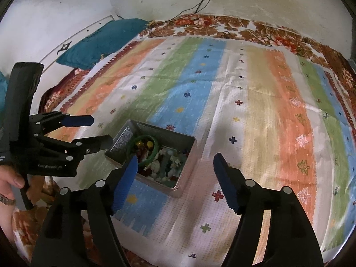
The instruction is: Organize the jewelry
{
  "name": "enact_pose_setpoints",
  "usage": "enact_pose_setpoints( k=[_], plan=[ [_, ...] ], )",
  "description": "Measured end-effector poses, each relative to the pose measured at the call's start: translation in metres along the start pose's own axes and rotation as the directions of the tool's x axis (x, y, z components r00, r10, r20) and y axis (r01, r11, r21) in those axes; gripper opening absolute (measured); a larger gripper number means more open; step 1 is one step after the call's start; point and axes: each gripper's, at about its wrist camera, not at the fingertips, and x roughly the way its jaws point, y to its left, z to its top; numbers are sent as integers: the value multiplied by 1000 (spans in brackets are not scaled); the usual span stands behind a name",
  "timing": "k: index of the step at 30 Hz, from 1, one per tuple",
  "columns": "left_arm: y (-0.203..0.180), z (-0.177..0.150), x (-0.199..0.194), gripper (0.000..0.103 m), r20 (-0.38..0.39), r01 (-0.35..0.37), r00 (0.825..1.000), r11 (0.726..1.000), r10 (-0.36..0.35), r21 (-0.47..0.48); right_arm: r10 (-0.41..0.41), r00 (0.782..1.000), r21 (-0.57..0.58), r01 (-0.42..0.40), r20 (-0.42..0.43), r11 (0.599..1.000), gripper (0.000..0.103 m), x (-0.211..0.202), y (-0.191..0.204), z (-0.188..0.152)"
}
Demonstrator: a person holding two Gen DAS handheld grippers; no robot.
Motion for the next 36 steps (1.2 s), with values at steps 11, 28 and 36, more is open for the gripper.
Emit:
enact_pose_setpoints(
  k=[11, 28, 36],
  plan=[
    [9, -17, -7, 96, 20, 9, 1000, 1000, -9, -12, -11, 999, -10, 11, 49, 1000, 98, -13, -1, -3],
    [-3, -18, -21, 97, 86, -18, 996, 999, 14, 50, 37, 999, -13, -37, 29, 999, 98, -9, -2, -3],
    [-13, -19, -34, 97, 153, -75, 986, 992, 59, 101, 40, 999, -12, -39, 24, 999, 98, -7, -1, -4]
  ],
)
